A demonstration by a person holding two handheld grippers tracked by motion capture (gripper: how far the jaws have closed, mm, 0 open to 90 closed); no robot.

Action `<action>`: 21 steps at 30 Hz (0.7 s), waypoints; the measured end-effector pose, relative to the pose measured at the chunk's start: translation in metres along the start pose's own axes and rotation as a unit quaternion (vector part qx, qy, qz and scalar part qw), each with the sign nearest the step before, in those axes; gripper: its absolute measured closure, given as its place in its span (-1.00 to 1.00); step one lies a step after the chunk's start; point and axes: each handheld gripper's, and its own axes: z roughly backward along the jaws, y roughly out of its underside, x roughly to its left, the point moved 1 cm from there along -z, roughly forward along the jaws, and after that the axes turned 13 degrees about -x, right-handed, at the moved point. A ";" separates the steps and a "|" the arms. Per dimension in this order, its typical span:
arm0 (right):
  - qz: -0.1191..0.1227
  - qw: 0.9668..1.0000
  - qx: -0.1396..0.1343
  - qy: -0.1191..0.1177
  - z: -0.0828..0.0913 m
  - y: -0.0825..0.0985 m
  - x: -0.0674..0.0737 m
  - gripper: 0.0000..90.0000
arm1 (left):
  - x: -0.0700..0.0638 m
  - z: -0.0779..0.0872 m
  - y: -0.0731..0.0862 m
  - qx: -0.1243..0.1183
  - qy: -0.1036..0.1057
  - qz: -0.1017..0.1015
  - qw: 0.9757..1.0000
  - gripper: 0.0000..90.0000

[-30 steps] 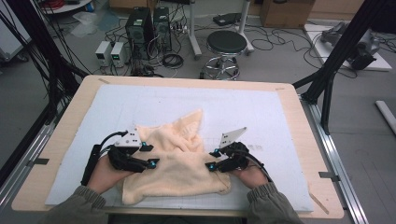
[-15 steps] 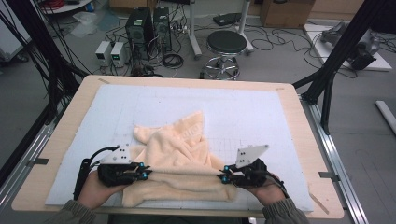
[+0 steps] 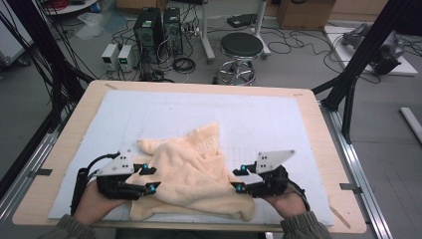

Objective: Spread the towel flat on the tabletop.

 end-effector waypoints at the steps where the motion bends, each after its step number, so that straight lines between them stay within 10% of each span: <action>1: 0.003 1.000 -0.004 0.011 -0.003 -0.002 -0.007 0.33 | 0.004 -0.005 -0.003 -0.004 -0.004 -0.003 1.000 0.16; 9: -0.018 0.998 0.057 0.027 -0.069 0.019 -0.068 0.00 | 0.048 -0.054 0.000 0.011 -0.053 0.006 0.999 -0.12; 13: -0.042 0.997 0.065 0.014 -0.082 0.031 -0.079 0.05 | 0.063 -0.078 0.013 0.056 -0.029 0.045 0.997 -0.13; 17: -0.062 0.996 0.060 -0.024 -0.084 0.036 -0.083 0.76 | 0.066 -0.089 0.022 0.089 0.007 0.060 0.994 0.53; 21: -0.065 0.996 0.058 -0.019 -0.078 0.034 -0.084 0.82 | 0.063 -0.089 0.021 0.088 0.002 0.049 0.995 0.75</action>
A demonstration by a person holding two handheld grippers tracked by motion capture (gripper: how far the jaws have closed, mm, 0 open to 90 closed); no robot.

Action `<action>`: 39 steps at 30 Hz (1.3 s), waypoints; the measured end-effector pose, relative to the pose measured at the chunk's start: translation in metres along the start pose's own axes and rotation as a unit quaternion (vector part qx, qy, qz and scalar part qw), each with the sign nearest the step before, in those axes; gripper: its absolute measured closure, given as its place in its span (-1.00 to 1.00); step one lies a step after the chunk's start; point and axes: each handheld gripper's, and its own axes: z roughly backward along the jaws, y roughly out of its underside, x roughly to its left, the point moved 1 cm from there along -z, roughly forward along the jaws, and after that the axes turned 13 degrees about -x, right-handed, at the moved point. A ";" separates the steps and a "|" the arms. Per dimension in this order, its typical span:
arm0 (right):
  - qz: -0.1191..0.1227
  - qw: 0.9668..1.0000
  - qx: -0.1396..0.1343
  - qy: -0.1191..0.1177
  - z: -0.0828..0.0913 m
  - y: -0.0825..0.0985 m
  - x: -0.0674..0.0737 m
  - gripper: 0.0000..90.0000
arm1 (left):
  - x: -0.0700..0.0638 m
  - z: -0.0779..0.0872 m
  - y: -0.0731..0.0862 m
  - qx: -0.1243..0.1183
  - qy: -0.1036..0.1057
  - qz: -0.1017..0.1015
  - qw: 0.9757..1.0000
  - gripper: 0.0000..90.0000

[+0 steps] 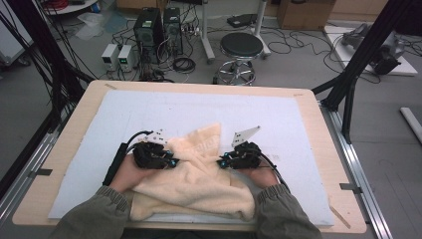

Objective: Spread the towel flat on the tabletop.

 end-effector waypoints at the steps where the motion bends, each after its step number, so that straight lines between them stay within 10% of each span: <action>1: -0.001 1.000 -0.002 0.004 0.004 -0.001 0.000 0.82 | -0.001 0.001 -0.002 -0.001 -0.003 -0.001 1.000 0.77; 12: 0.060 0.993 -0.035 0.101 0.102 -0.035 0.038 0.82 | -0.021 -0.006 -0.038 -0.068 -0.016 -0.027 0.997 0.85; 21: 0.046 0.998 0.017 0.039 0.060 -0.005 0.060 0.79 | -0.046 0.028 -0.006 -0.032 -0.015 -0.050 0.998 0.86; 28: 0.059 0.998 0.027 -0.010 0.040 0.000 0.087 0.75 | -0.065 0.057 0.027 -0.041 0.001 -0.020 0.999 0.87; 33: 0.067 0.998 0.010 -0.009 0.048 -0.007 0.092 0.45 | -0.072 0.068 0.031 -0.042 0.010 -0.014 0.999 0.85; 39: 0.062 0.996 -0.036 0.050 0.076 -0.019 0.074 0.26 | -0.070 0.076 0.012 -0.059 0.005 -0.027 0.998 0.56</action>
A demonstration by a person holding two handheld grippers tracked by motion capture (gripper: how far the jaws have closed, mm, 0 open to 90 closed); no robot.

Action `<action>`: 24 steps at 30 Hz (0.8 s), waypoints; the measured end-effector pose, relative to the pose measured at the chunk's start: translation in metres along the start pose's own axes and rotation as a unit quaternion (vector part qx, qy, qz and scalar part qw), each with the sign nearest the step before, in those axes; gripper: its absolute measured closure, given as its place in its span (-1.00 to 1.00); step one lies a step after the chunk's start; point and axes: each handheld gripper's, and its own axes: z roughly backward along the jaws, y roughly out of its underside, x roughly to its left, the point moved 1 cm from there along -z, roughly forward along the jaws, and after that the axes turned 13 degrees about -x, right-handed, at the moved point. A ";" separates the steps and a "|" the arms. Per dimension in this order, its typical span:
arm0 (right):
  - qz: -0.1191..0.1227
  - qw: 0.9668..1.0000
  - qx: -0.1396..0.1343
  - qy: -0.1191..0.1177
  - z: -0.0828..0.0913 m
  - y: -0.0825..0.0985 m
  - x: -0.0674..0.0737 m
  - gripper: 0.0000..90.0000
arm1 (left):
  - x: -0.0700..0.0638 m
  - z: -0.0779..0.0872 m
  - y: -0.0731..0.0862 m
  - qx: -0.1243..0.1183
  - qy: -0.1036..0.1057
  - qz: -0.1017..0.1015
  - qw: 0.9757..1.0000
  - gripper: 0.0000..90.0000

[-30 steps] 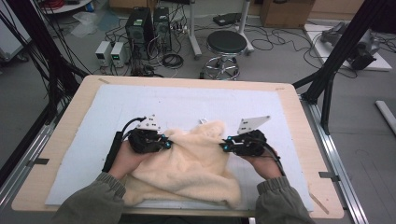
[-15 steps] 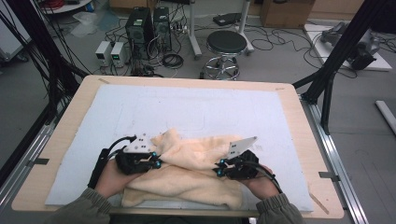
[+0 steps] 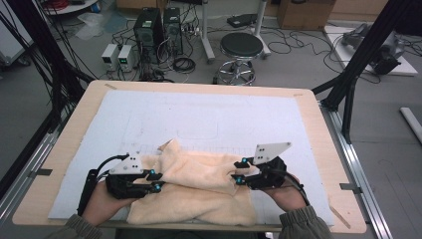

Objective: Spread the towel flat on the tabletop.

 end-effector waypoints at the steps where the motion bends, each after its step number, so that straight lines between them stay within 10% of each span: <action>1: 0.000 1.000 0.000 0.000 0.000 0.000 0.000 0.26 | 0.002 0.001 -0.005 -0.007 -0.003 -0.002 1.000 0.56; 13: -0.038 0.998 0.047 0.035 -0.024 0.028 -0.037 -0.05 | 0.044 -0.033 -0.050 -0.048 -0.026 -0.010 0.998 0.02; 18: -0.055 0.995 0.080 0.012 -0.040 0.040 -0.044 0.14 | 0.064 -0.068 -0.036 0.029 -0.024 0.021 0.999 -0.12; 21: -0.053 0.993 0.103 -0.025 -0.051 0.045 -0.047 0.68 | 0.069 -0.078 -0.025 0.066 0.011 0.035 0.997 0.54; 24: -0.058 0.993 0.102 -0.031 -0.051 0.044 -0.050 0.76 | 0.068 -0.078 -0.019 0.080 0.015 0.036 0.996 0.66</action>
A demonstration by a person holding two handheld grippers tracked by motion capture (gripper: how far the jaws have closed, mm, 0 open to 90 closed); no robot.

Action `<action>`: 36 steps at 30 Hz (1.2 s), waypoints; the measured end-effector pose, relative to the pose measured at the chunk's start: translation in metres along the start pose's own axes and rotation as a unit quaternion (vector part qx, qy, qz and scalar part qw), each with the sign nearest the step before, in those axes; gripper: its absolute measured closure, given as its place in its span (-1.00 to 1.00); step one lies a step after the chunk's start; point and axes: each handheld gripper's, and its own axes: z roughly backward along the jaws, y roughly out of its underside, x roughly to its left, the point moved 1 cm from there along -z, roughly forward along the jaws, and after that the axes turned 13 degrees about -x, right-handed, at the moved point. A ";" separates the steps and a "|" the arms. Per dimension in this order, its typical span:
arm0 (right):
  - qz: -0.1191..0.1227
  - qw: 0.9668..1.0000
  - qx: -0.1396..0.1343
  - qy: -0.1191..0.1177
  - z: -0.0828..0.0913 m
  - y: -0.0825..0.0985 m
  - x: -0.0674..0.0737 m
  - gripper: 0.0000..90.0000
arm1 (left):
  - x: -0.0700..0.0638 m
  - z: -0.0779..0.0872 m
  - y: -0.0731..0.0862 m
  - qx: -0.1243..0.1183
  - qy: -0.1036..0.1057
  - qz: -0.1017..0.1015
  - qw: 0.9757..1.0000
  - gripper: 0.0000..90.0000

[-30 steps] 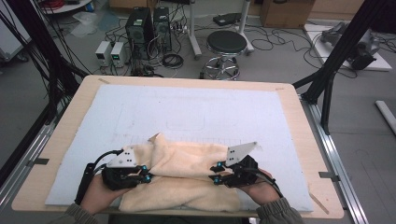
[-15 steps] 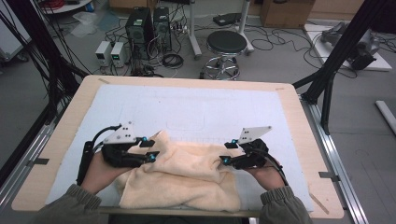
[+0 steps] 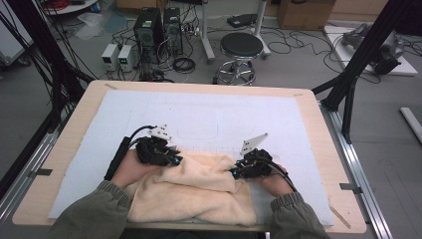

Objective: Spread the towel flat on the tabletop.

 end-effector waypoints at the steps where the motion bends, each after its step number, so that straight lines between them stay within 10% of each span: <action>1: -0.003 1.000 -0.002 0.001 0.002 -0.002 -0.002 0.77 | 0.001 0.002 0.000 0.000 -0.003 0.001 1.000 0.70; 5: 0.022 0.999 -0.005 0.044 0.013 -0.024 -0.007 0.77 | 0.005 0.020 -0.007 -0.056 -0.060 -0.004 0.997 0.71; 10: 0.051 0.987 -0.071 0.136 0.043 -0.073 -0.019 0.76 | 0.012 0.054 -0.022 -0.158 -0.128 -0.006 0.979 0.71; 12: 0.055 0.984 -0.082 0.145 0.044 -0.080 -0.019 0.72 | 0.013 0.057 -0.023 -0.163 -0.145 -0.006 0.976 0.69; 15: 0.053 0.978 -0.084 0.181 0.033 -0.086 -0.025 0.19 | 0.021 0.047 -0.012 -0.107 -0.164 0.014 0.981 0.49; 22: 0.046 0.985 -0.067 0.152 0.023 -0.062 -0.016 0.08 | 0.030 0.049 0.020 -0.089 -0.157 0.047 0.982 0.01; 24: 0.041 0.992 -0.035 0.116 0.020 -0.049 -0.009 0.14 | 0.027 0.050 0.023 -0.085 -0.143 0.040 0.985 0.01; 29: 0.058 0.994 -0.006 0.093 0.018 -0.035 0.002 0.30 | 0.020 0.043 0.033 -0.062 -0.124 0.029 0.990 0.05; 36: 0.006 0.998 0.008 0.059 0.017 0.001 0.000 0.49 | 0.023 0.032 0.052 -0.030 -0.106 0.041 0.993 0.52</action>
